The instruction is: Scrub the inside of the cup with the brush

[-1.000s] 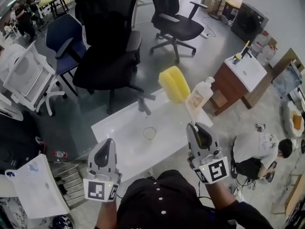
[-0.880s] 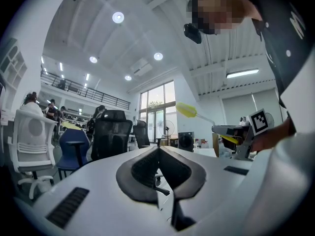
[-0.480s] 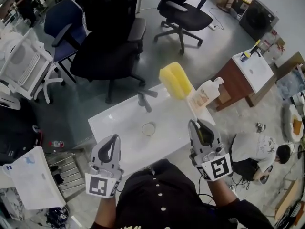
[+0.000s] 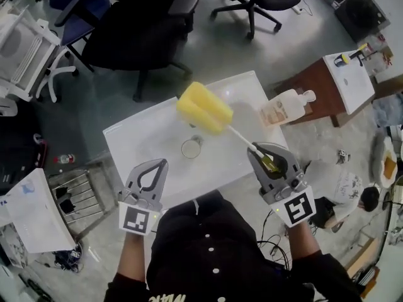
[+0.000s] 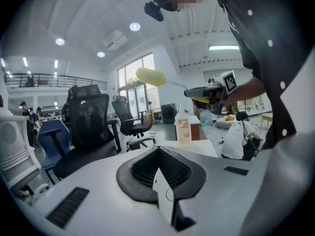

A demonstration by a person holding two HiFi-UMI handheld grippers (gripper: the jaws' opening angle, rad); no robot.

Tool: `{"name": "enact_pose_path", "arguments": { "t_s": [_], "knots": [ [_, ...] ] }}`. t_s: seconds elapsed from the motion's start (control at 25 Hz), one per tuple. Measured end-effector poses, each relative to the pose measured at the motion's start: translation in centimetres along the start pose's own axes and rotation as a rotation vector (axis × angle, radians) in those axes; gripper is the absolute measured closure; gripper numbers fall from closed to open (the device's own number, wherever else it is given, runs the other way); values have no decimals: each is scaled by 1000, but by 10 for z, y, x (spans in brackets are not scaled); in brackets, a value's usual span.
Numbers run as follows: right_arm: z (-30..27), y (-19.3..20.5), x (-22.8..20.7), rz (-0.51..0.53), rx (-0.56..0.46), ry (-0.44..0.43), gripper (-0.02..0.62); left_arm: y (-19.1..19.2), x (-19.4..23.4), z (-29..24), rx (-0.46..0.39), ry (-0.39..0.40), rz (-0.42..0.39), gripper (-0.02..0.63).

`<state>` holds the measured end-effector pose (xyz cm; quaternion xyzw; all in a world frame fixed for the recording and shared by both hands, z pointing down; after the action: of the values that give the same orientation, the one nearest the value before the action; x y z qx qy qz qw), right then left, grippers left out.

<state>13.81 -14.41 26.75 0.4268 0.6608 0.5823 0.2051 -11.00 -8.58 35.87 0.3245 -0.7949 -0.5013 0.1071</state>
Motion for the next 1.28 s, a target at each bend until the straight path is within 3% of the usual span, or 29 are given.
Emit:
{"name": "enact_pose_path", "arguments": {
  "t_s": [0.12, 0.4, 0.6, 0.64, 0.72, 0.92, 1.04, 1.16, 1.28],
  "knots": [
    [-10, 22, 0, 83, 65, -95, 549, 29, -8, -28, 67, 52, -40, 580],
    [-33, 76, 14, 207, 201, -297, 549, 104, -19, -83, 210, 165, 26, 580],
    [-46, 127, 15, 271, 366, -365, 549, 146, -19, -116, 266, 223, 57, 573],
    [-48, 138, 15, 295, 403, -380, 549, 152, -21, -121, 280, 235, 53, 565],
    [-53, 156, 15, 345, 474, -415, 549, 162, -24, -131, 324, 258, 38, 471],
    [-63, 188, 16, 457, 604, -484, 549, 189, -33, -151, 424, 311, -61, 415],
    [-70, 198, 20, 518, 649, -528, 549, 197, -36, -159, 451, 332, -86, 418],
    [-77, 204, 22, 555, 686, -562, 549, 200, -37, -168, 458, 328, -87, 477],
    [-84, 207, 25, 612, 733, -600, 549, 205, -39, -175, 492, 337, -114, 476]
  ]
}}
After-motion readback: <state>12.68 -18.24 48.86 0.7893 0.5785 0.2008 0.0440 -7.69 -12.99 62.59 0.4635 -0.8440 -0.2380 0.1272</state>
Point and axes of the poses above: the fingertips, and each gripper's own axes: z backward along the fingers, x to its left, y out of its underside, the point moved 6 cm from there along z, backward along the fingers, and after that the axes turned 11 degrees about x, right-handed, at the moved point
